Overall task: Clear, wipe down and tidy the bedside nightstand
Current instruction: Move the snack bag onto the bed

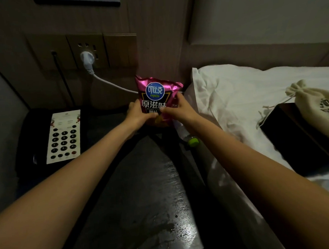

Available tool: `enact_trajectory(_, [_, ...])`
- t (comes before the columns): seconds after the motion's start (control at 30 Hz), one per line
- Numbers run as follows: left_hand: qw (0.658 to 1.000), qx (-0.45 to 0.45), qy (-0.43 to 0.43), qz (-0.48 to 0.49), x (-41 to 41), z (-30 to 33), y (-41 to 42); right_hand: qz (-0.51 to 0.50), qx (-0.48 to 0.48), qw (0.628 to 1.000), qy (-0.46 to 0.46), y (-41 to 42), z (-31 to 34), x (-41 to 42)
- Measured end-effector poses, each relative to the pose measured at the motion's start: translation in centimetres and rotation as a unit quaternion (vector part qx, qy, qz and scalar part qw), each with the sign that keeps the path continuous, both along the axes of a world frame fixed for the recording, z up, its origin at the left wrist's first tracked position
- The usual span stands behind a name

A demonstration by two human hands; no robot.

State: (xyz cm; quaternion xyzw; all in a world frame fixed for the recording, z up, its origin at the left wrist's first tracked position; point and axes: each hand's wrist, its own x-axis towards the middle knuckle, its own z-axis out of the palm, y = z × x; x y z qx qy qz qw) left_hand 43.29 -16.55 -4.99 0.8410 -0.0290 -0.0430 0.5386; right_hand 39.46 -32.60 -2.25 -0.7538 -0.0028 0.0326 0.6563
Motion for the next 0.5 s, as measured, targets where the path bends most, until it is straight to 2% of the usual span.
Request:
enact_trajectory(0.13, [0.999,-0.026,-0.031,-0.008,-2.5,1.6,1.6,0.019,-0.019,0.999,-0.038,0.1,2.4,-2.3])
enact_trajectory(0.27, [0.989,0.083,-0.121,0.002,-6.3,4.4,2.6,0.028,-0.031,0.997,-0.070,0.2,5.7,-5.6])
enact_trajectory(0.37, [0.989,0.011,-0.141,-0.043,-10.2,6.9,2.8,0.025,-0.022,0.995,-0.089,-0.1,8.2,-9.1])
enact_trajectory(0.5, [0.987,-0.064,-0.116,-0.092,-16.2,10.0,1.5,0.028,0.003,0.995,-0.100,-1.3,11.0,-14.6])
